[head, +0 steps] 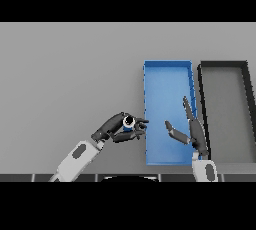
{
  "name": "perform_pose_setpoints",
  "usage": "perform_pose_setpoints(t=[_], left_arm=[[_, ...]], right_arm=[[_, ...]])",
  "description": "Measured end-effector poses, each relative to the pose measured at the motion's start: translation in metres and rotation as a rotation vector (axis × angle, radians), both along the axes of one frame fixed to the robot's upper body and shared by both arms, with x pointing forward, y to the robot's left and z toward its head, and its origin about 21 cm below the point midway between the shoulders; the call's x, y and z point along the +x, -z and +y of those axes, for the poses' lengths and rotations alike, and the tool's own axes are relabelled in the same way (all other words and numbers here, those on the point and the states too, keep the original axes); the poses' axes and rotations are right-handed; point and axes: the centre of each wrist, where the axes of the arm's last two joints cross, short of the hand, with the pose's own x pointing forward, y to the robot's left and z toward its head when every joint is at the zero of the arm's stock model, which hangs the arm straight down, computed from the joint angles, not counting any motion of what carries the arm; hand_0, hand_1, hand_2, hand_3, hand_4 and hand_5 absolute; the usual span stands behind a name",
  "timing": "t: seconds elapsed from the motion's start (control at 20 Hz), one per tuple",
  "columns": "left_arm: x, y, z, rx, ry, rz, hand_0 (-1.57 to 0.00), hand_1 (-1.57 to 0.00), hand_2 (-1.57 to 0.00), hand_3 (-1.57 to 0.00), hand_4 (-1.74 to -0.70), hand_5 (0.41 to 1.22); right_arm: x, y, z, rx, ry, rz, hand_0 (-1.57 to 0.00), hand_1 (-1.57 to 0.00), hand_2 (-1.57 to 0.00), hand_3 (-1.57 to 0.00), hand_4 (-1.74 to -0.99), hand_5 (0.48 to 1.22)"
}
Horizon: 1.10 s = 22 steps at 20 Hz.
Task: Pick up the blue pipe and place it into the blue bin.
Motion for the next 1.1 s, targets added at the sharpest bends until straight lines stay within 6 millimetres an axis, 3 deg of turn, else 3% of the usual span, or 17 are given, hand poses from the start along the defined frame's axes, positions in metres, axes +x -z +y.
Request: perform_pose_setpoints(t=[0.15,0.35,0.5,0.65,0.8,0.9,1.1], left_arm=[[0.0,-0.004,0.005,0.031,0.004,-0.005,-1.57,-1.57,-1.57,-1.5,-1.74,1.219],[0.002,-0.005,-0.003,0.053,-0.001,0.014,-1.57,-1.57,-1.57,-1.49,-1.74,1.219],[0.001,-0.004,0.003,0.058,-0.004,0.005,-1.57,-1.57,-1.57,-1.5,-1.74,1.22],[0.001,-0.002,-0.001,0.064,0.004,0.01,-1.57,-1.57,-1.57,-1.5,-1.74,1.22],[0.001,-0.001,0.003,0.058,0.005,-0.004,-1.57,-1.57,-1.57,-1.49,-1.74,1.221],[0.003,-0.006,0.0,0.058,0.016,-0.009,-1.57,-1.57,-1.57,-1.49,-1.74,1.221],[0.003,-0.007,0.002,0.062,0.011,-0.015,-1.57,-1.57,-1.57,-1.48,-1.74,1.221]], right_arm=[[0.004,-0.001,0.002,-0.008,0.008,-0.001,0.0,0.0,0.0,0.0,-1.127,0.605],[0.005,-0.001,0.001,0.003,0.007,0.026,0.0,0.0,0.0,0.0,-1.178,0.605],[0.005,-0.005,0.0,0.048,-0.027,0.004,0.0,0.0,0.0,0.0,-1.196,0.622],[0.014,-0.032,-0.011,0.195,-0.185,-0.043,0.0,0.0,0.0,0.0,-1.231,0.572],[0.019,-0.072,-0.018,0.208,-0.392,-0.071,0.0,0.0,0.0,0.0,-1.303,0.515],[0.023,-0.097,-0.01,0.16,-0.512,-0.034,0.0,0.0,0.0,0.0,-1.319,0.501],[0.031,-0.121,0.017,0.096,-0.685,-0.005,0.0,0.0,0.0,0.0,-1.314,0.51]])
